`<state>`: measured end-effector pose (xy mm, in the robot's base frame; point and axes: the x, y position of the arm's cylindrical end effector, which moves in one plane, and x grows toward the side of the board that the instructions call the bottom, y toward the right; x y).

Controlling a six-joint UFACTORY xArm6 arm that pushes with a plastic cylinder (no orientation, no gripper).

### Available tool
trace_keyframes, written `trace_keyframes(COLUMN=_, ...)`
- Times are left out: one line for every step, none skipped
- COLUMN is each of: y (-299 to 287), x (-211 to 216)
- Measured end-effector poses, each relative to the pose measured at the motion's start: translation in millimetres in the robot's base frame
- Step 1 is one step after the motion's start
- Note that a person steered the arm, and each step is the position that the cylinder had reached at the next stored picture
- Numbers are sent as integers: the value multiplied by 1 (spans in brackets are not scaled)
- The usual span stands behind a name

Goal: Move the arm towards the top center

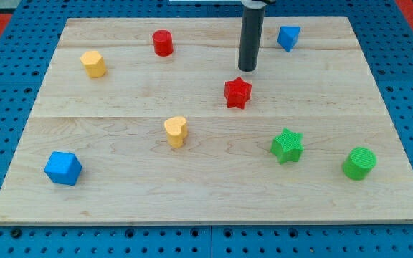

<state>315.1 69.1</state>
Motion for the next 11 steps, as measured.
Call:
trace_keyframes(y=-1, x=-38)
trace_keyframes(y=-23, x=-65)
trace_keyframes(y=-31, x=-95)
trace_keyframes(y=-51, x=-105)
trace_keyframes(y=-80, x=-91)
trace_keyframes(y=-66, x=-90)
trace_keyframes(y=-65, x=-89)
trace_keyframes(y=-57, x=-85)
trace_keyframes(y=-57, x=-72)
trace_keyframes(y=-57, x=-72)
trace_keyframes(y=-57, x=-96)
